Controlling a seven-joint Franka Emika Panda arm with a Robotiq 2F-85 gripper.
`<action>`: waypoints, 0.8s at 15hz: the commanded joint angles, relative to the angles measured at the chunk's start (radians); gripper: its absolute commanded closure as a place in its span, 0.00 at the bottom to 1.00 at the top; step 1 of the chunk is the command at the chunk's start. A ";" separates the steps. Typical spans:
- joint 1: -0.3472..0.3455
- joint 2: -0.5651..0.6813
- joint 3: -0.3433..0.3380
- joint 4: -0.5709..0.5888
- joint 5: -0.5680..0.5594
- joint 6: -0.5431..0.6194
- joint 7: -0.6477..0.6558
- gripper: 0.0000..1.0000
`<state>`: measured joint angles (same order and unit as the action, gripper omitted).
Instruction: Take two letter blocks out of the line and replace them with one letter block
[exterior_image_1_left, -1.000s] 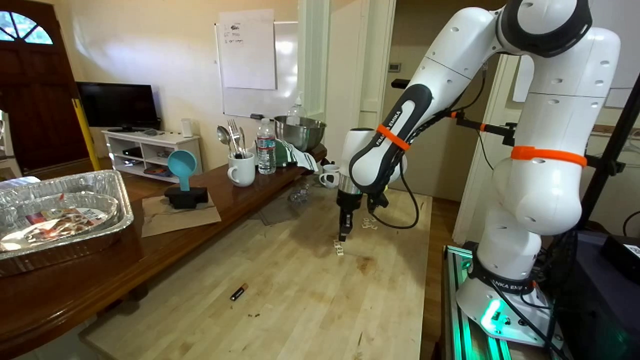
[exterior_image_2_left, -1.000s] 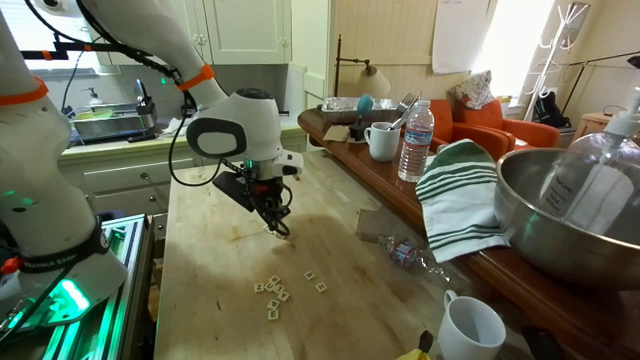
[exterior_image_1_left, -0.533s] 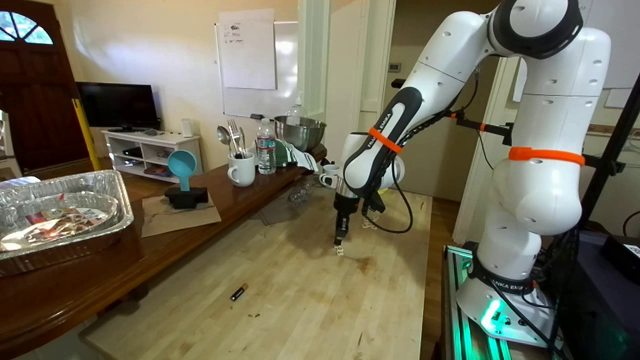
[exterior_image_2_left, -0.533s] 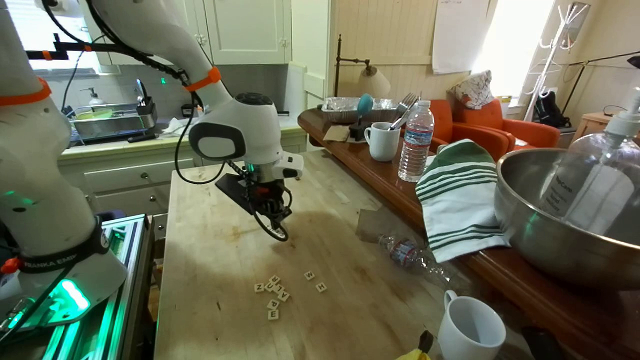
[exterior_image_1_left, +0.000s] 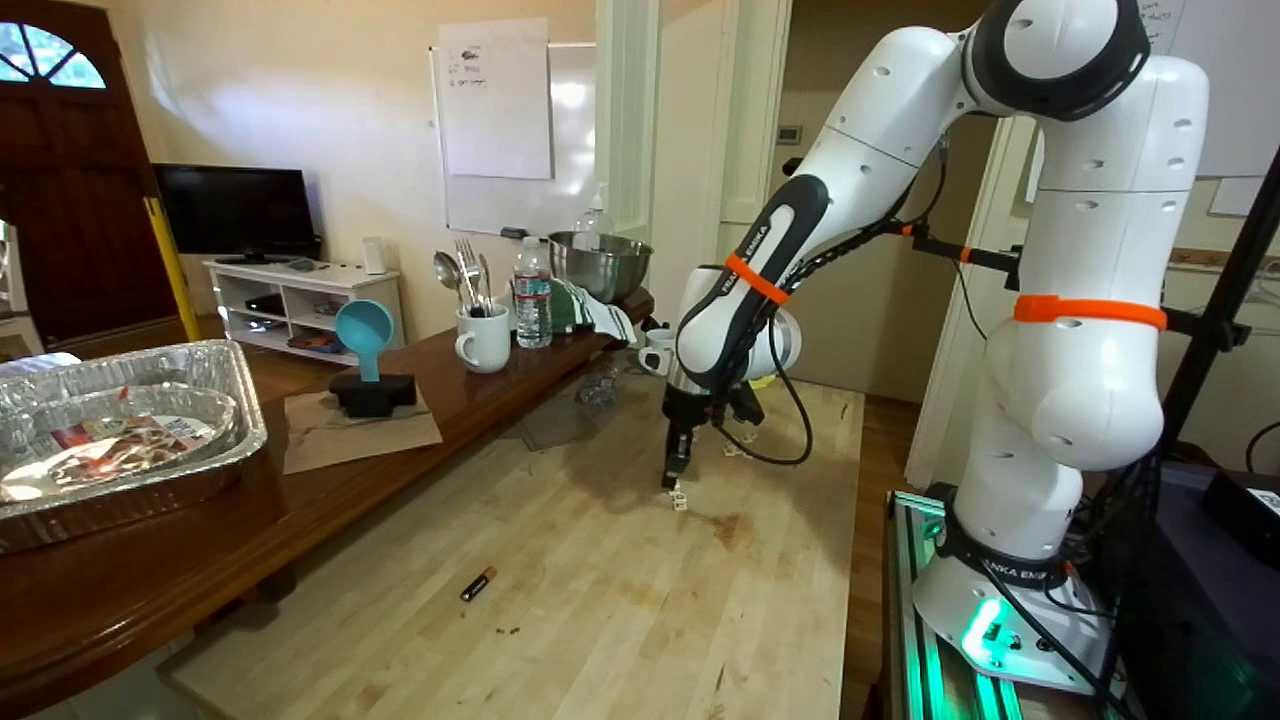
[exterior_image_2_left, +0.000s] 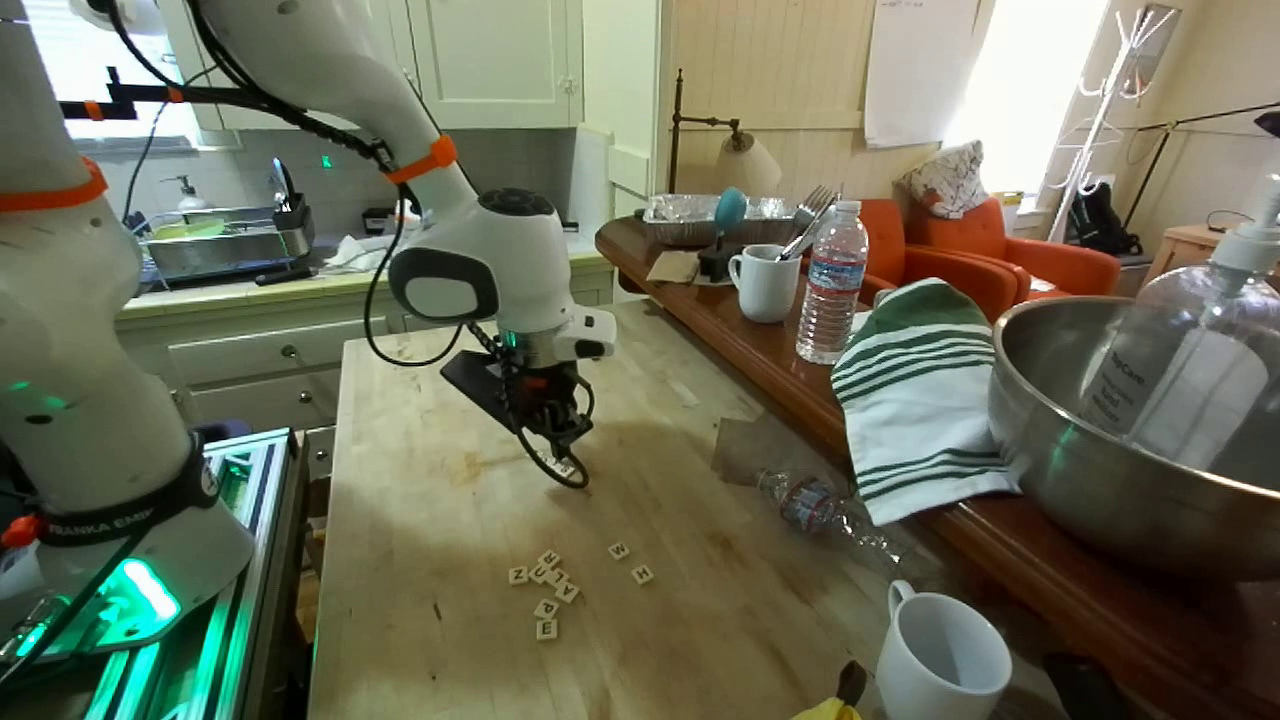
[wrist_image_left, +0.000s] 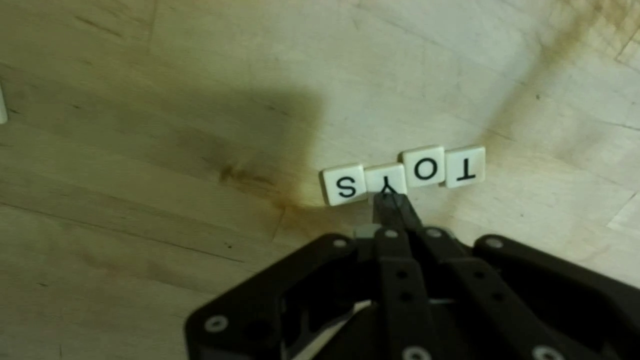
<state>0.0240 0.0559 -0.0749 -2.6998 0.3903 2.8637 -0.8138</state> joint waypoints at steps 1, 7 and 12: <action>-0.004 0.045 0.007 0.022 0.035 0.023 -0.045 1.00; -0.006 0.059 0.001 0.025 0.012 0.024 -0.039 1.00; -0.013 0.057 -0.016 0.021 -0.008 0.037 -0.035 1.00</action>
<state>0.0218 0.0797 -0.0798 -2.6861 0.3912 2.8663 -0.8280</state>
